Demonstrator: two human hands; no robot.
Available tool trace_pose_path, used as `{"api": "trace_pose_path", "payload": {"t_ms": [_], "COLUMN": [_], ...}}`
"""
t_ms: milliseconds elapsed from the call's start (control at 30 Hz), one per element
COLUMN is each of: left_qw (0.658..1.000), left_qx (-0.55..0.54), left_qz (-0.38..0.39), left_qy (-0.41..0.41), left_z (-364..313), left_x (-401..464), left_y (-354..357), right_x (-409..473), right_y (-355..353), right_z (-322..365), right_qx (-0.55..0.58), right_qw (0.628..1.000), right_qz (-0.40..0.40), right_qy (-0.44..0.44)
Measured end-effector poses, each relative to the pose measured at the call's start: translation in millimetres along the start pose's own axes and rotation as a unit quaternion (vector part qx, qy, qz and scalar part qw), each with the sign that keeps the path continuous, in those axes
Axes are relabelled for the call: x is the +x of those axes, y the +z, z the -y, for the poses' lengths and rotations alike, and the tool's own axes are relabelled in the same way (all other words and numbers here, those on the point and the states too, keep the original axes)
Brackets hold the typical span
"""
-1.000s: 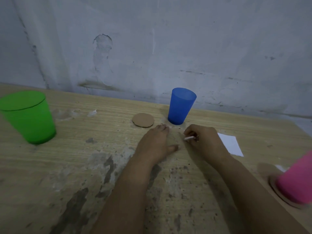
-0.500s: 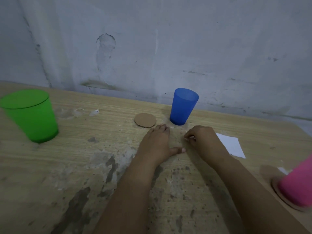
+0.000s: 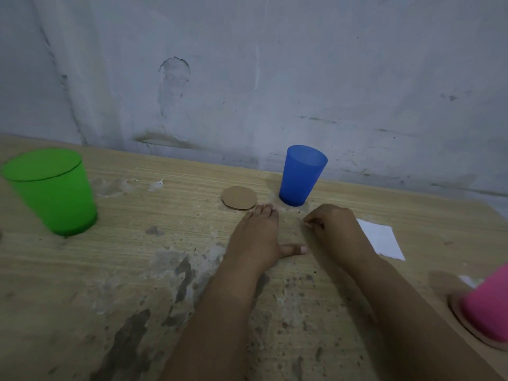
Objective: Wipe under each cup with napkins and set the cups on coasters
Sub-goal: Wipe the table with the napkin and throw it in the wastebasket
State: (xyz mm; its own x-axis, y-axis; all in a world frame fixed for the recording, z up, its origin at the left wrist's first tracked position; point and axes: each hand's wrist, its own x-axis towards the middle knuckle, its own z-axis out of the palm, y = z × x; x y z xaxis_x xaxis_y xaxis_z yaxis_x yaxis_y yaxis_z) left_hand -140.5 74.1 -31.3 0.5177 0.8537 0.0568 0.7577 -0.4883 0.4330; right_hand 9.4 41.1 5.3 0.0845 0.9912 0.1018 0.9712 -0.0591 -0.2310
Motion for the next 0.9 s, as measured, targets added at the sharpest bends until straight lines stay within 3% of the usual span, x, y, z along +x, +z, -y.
{"api": "trace_pose_path", "payload": {"t_ms": [167,300,400,533,633,767,900], "left_qw": [1.000,1.000,1.000,1.000,0.999,0.997,0.998], "left_qx": [0.016,0.016,0.015,0.005,-0.022,-0.052,-0.057], "left_qz": [-0.011,-0.014,-0.008,-0.020,-0.043,-0.057,-0.036], "left_qy": [0.001,-0.001,-0.006,-0.005,-0.010,-0.016,-0.020], "left_z": [1,1,1,2,3,3,0], "left_x": [1,1,1,1,1,1,-1], "left_y": [2,2,3,5,5,4,1], "right_x": [20,3,-1,21,30,17,21], "right_y": [19,8,-3,11,29,16,8], "right_z": [23,25,12,13,30,30,15], "right_qx": [-0.011,0.024,0.011,-0.038,-0.026,-0.004,-0.038], "right_qw": [0.998,0.997,0.999,0.999,0.998,0.998,0.999], "right_qz": [-0.060,-0.021,0.019,-0.028,-0.064,-0.014,0.004], "right_qy": [-0.023,-0.066,-0.048,0.004,-0.009,-0.056,-0.027]}}
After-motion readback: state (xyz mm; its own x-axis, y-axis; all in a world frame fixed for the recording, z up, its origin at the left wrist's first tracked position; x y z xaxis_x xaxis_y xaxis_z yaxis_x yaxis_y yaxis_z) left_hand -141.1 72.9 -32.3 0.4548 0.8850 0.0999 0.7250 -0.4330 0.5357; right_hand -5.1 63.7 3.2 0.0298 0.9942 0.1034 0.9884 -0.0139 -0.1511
